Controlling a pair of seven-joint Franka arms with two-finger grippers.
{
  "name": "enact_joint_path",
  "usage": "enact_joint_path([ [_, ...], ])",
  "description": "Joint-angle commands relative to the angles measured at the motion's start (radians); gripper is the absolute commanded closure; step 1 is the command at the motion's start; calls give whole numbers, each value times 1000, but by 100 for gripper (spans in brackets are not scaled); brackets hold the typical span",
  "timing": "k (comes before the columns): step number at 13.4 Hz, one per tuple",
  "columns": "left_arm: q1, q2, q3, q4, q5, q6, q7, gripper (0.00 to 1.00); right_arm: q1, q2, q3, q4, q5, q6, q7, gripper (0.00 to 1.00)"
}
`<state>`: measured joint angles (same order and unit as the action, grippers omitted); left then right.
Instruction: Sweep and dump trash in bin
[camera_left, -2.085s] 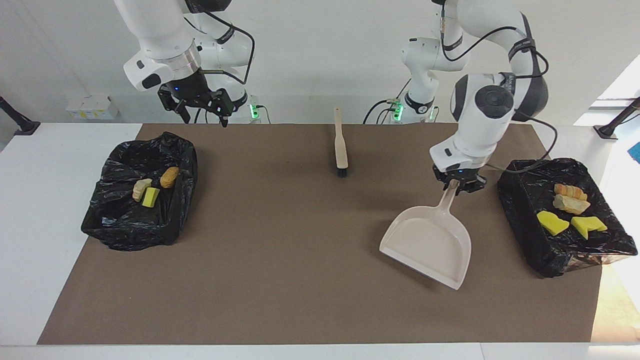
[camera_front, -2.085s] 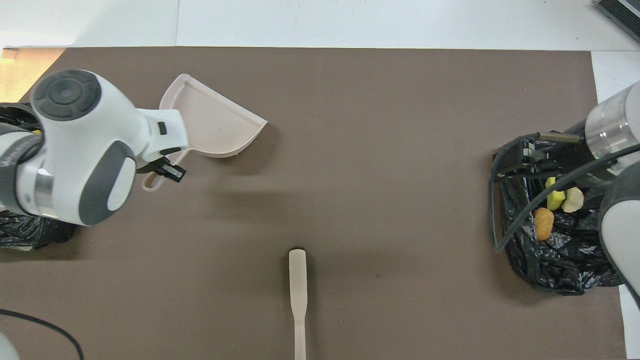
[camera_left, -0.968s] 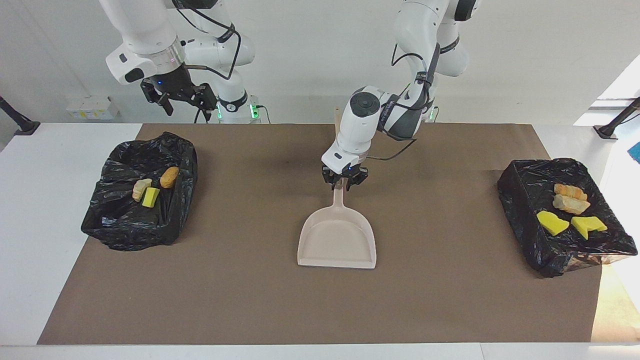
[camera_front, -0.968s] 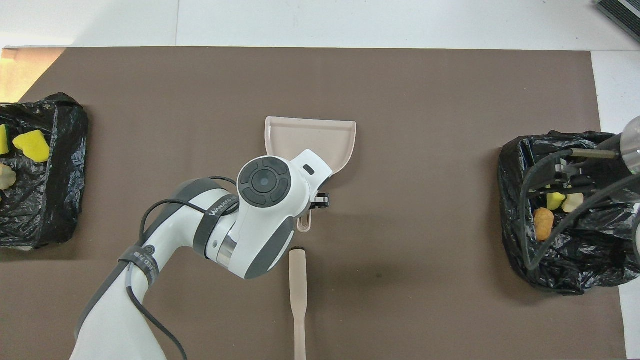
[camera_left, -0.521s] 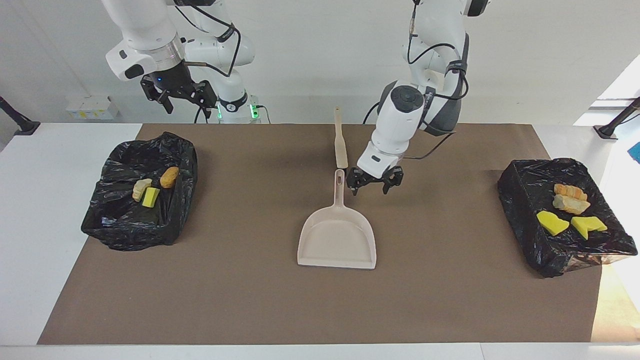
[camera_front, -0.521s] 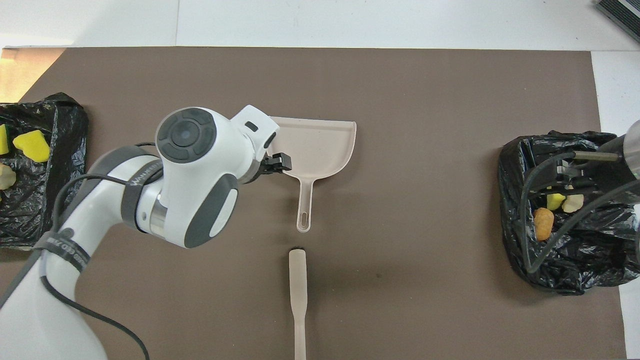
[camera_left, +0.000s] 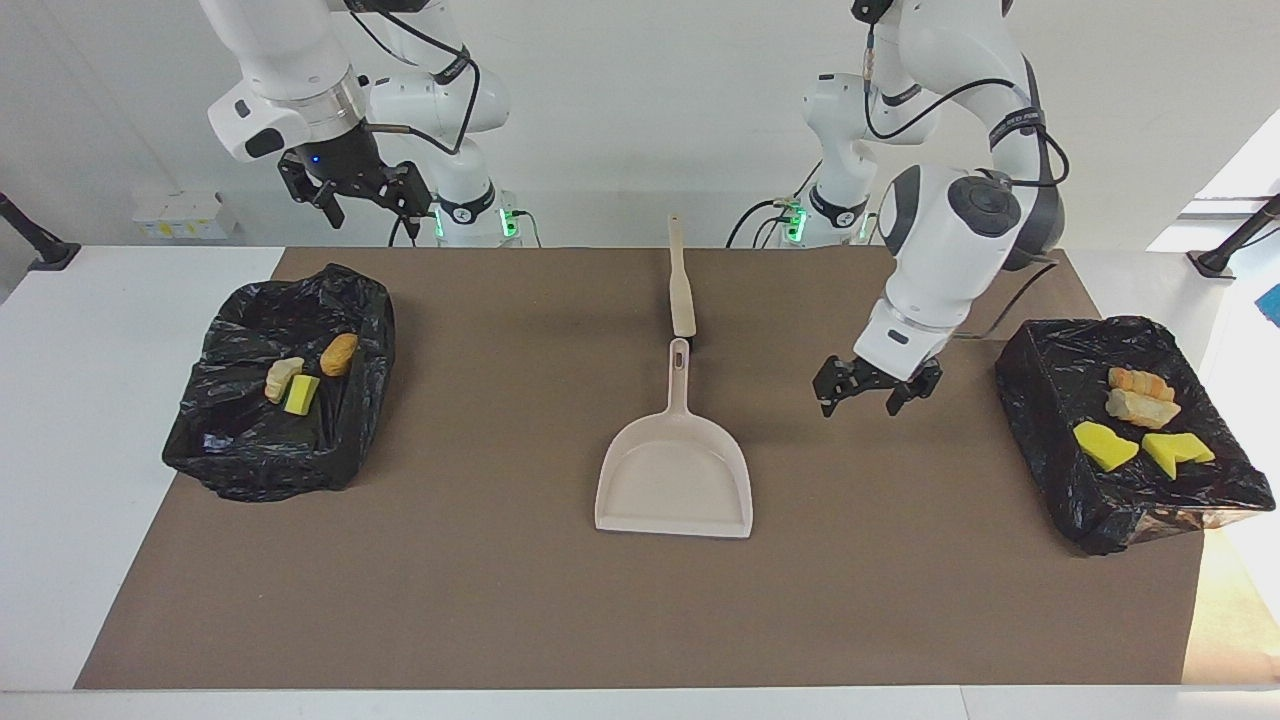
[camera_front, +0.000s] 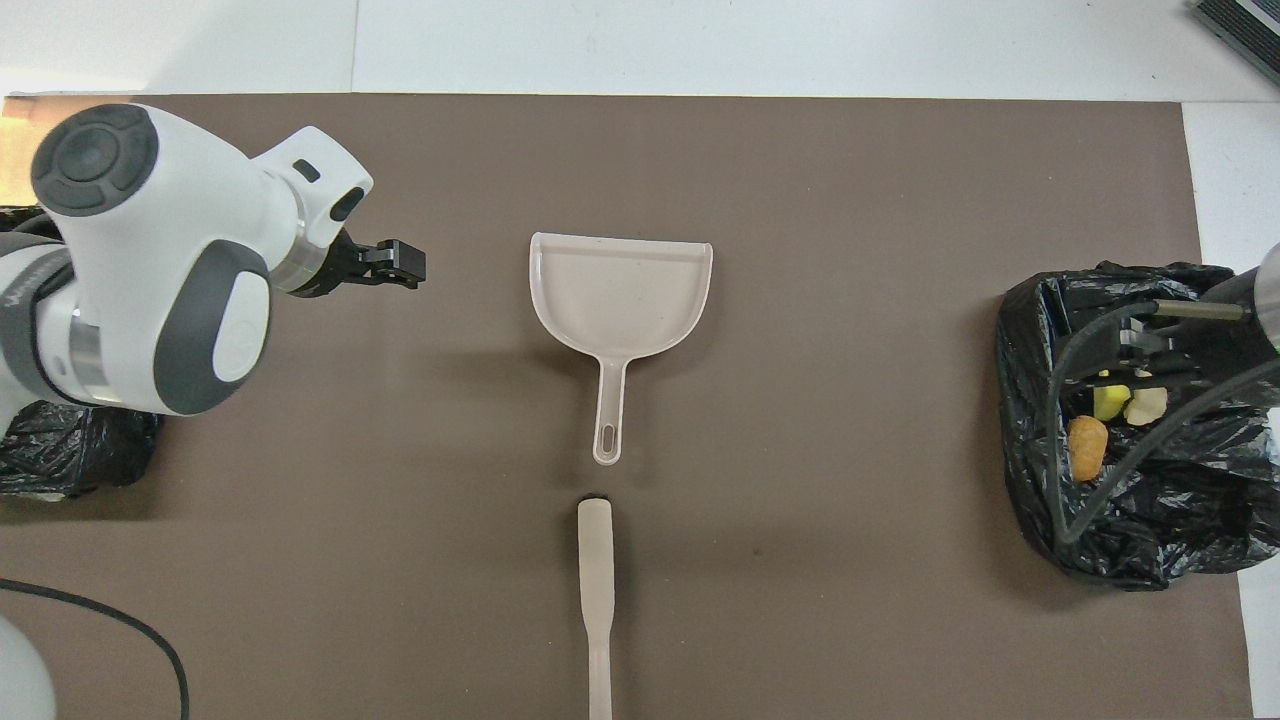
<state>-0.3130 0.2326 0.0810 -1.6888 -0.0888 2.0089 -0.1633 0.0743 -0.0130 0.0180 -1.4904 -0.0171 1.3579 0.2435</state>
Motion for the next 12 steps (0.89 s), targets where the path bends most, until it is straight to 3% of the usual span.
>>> enact_joint_path([
  [1,49,-45,-9,32,4,-67,89,0,-16,-15,7,-21,17,23,-26,0],
  [7,209,-170,-9,14,4,-287,404,0,-16,-15,7,-19,54,26,-29,0],
  [10,227,-216,-10,21,17,-326,401,0,-13,-16,8,-21,52,26,-26,0],
  [12,213,-226,-23,50,82,-419,395,0,-16,-15,4,-21,54,26,-26,0],
])
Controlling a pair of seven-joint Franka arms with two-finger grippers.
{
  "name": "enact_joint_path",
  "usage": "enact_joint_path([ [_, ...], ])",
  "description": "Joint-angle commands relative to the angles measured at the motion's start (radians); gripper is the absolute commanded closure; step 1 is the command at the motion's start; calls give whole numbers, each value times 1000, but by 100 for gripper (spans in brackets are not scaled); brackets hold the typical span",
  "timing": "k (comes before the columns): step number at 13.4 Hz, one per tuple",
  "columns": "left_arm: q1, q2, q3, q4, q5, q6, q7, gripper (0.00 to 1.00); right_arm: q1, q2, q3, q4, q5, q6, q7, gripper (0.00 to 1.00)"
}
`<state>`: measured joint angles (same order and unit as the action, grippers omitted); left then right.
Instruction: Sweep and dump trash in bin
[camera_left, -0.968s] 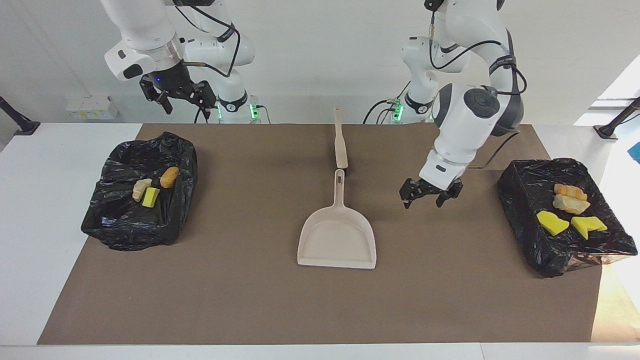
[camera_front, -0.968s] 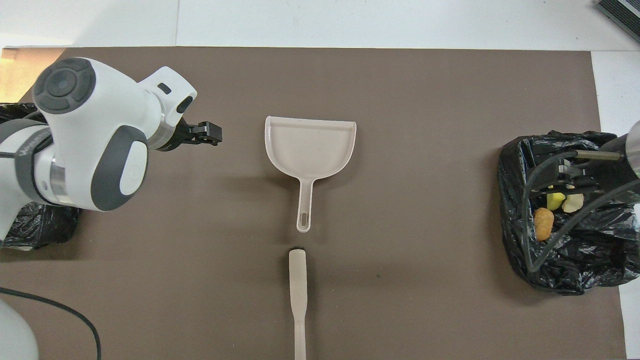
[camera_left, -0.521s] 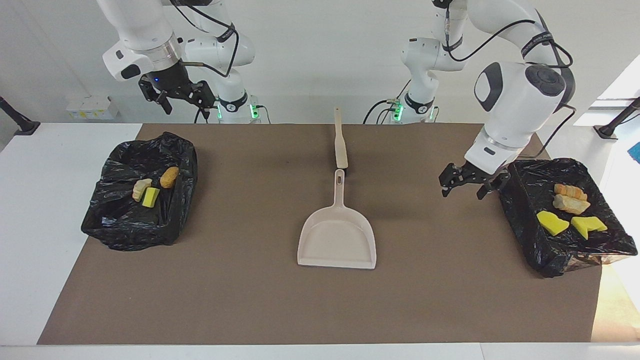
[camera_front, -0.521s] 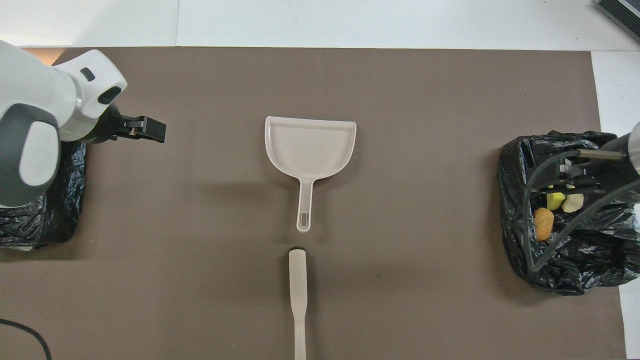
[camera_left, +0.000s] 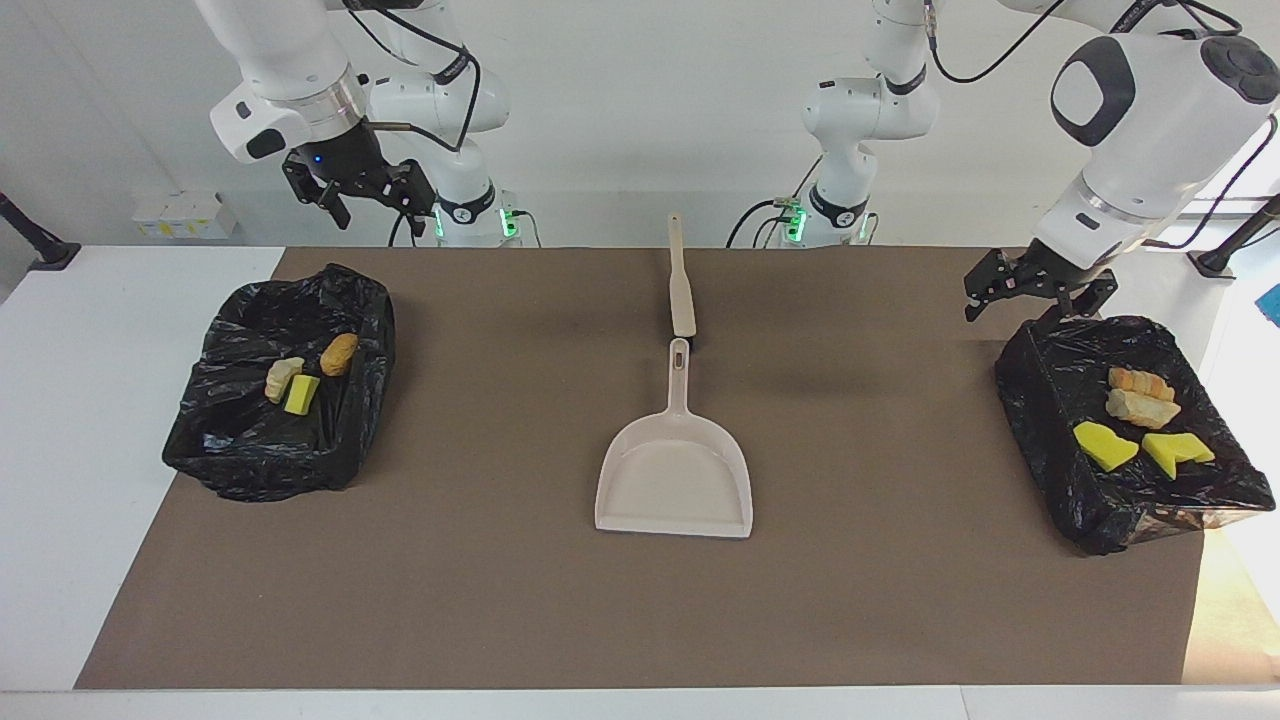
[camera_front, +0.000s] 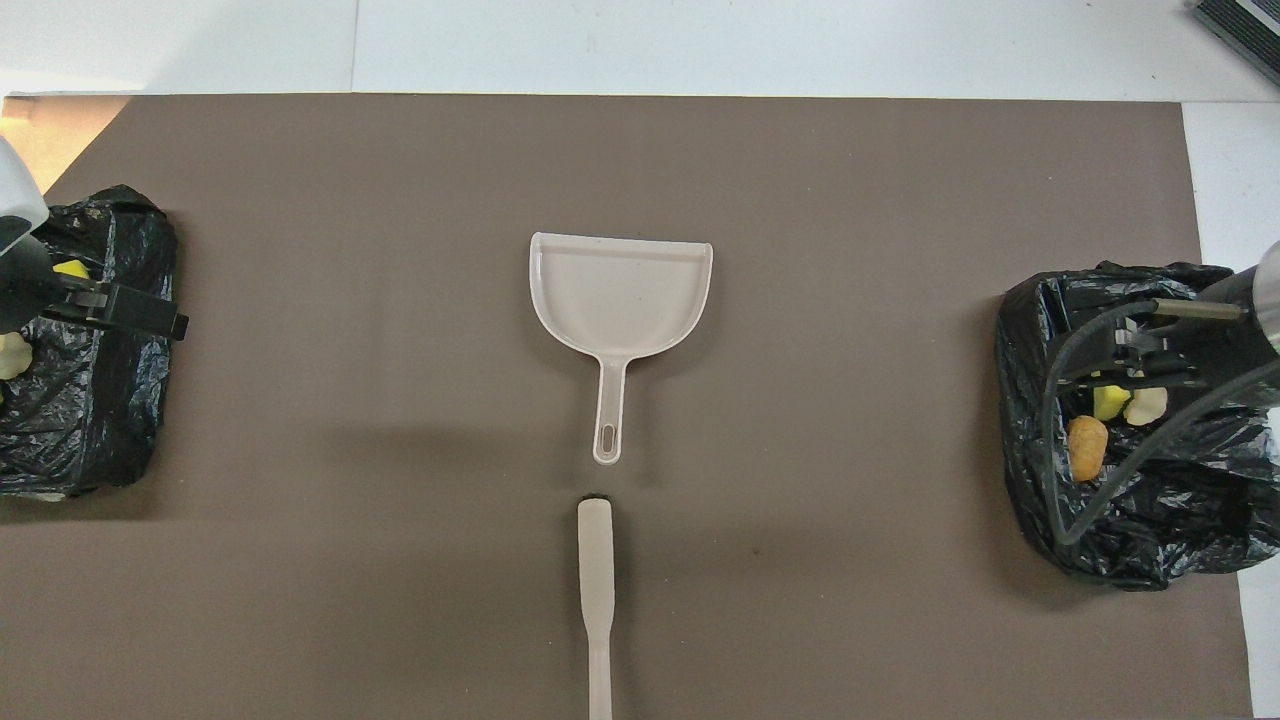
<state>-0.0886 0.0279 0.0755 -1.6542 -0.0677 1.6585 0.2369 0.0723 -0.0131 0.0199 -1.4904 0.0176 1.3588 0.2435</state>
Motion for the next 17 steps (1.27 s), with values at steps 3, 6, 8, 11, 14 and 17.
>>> enact_joint_path([
  [3,1,-77,-17,-62,62,-75,-8,0,-14,-15,2,-19,18,26,-30,0],
  [6,4,-132,-8,-119,62,-51,-5,0,-14,-15,-3,-21,18,25,-29,0],
  [8,4,-128,-5,-107,62,-56,-8,0,-14,-16,-3,-22,18,25,-27,0],
  [11,-2,-120,-6,-78,62,-43,-16,0,-14,-16,-3,-24,18,26,-21,0],
  [14,0,-131,-6,-78,62,-25,-24,0,-14,-16,-3,-25,18,42,-20,0],
  [17,3,-131,-6,-78,62,-23,-27,0,-14,-18,-3,-27,18,42,-20,0],
])
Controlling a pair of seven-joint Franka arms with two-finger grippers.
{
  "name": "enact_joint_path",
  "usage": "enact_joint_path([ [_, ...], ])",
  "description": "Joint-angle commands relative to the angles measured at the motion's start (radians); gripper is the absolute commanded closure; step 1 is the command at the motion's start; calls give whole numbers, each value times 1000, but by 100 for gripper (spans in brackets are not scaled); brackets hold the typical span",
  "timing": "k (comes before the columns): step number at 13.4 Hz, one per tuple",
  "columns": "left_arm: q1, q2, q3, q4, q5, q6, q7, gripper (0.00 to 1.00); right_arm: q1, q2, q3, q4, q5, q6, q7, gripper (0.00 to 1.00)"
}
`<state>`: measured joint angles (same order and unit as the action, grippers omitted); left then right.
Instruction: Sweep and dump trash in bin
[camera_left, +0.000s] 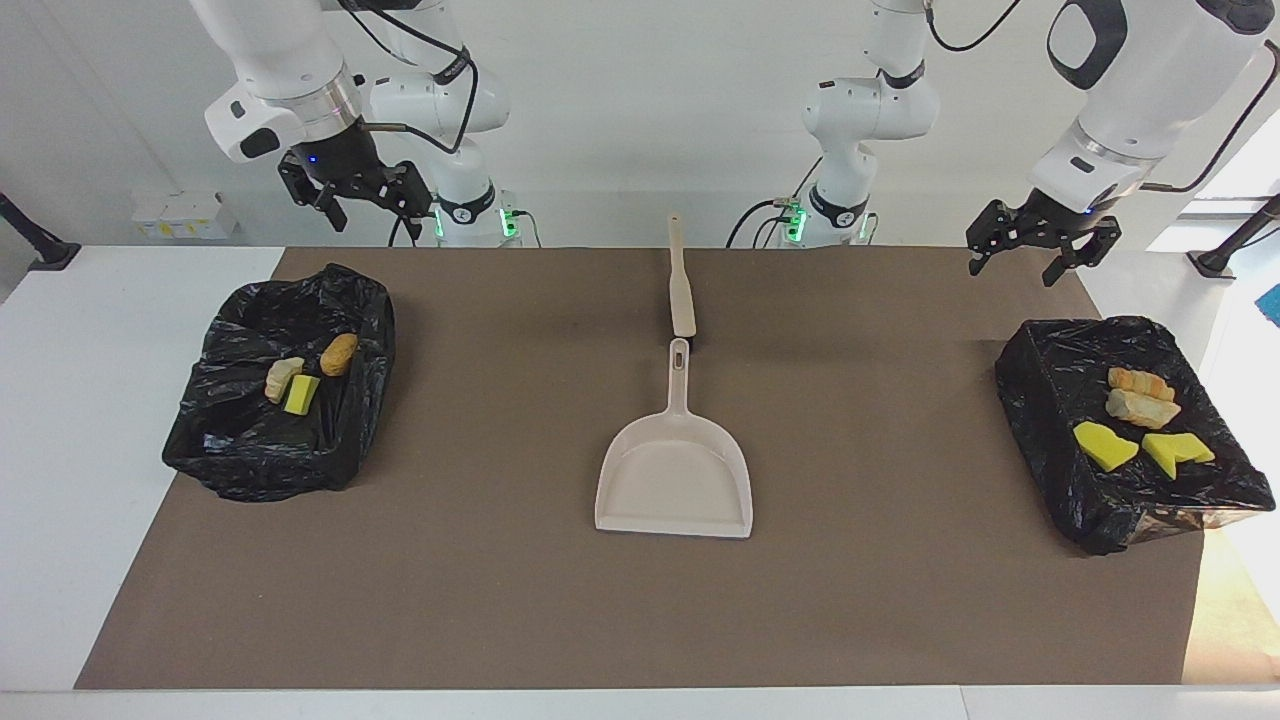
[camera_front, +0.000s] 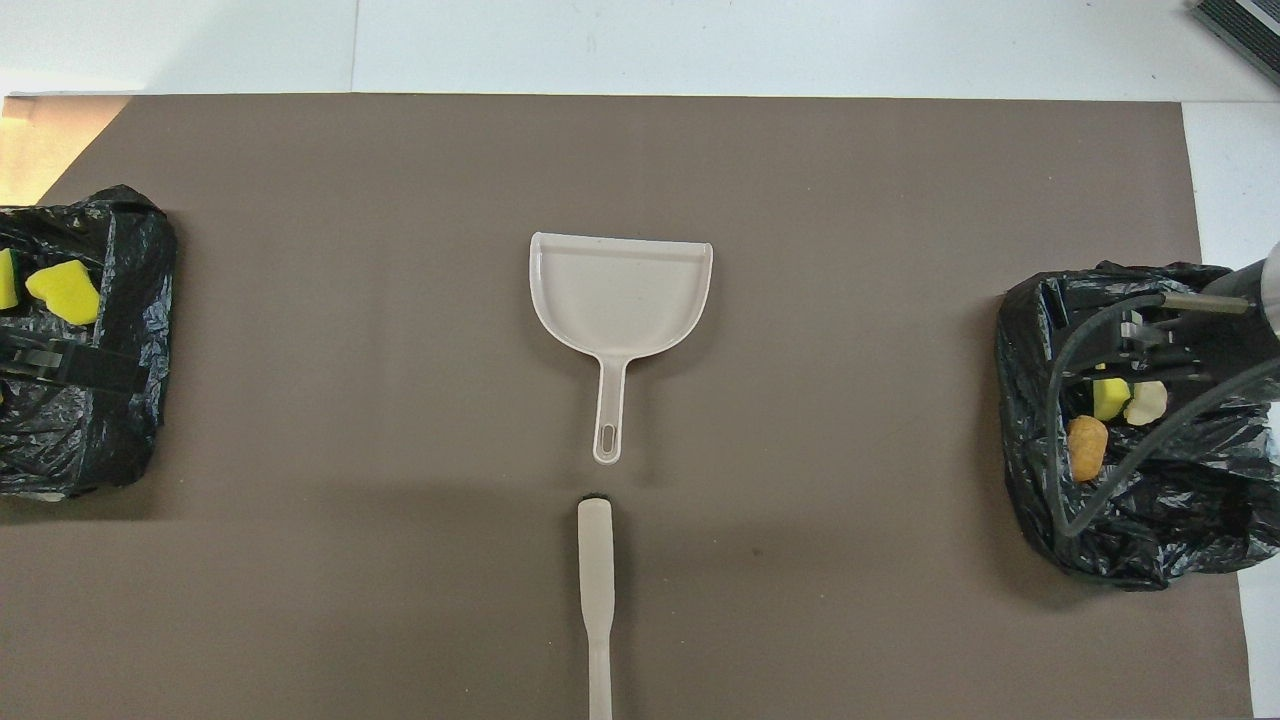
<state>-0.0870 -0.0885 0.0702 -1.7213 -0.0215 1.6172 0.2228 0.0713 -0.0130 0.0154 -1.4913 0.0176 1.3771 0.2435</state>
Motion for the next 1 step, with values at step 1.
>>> enact_joint_path([
  [1,0,-14,-1,-9,15,18,-11,0,-13,-18,3,-27,18,25,-18,0],
])
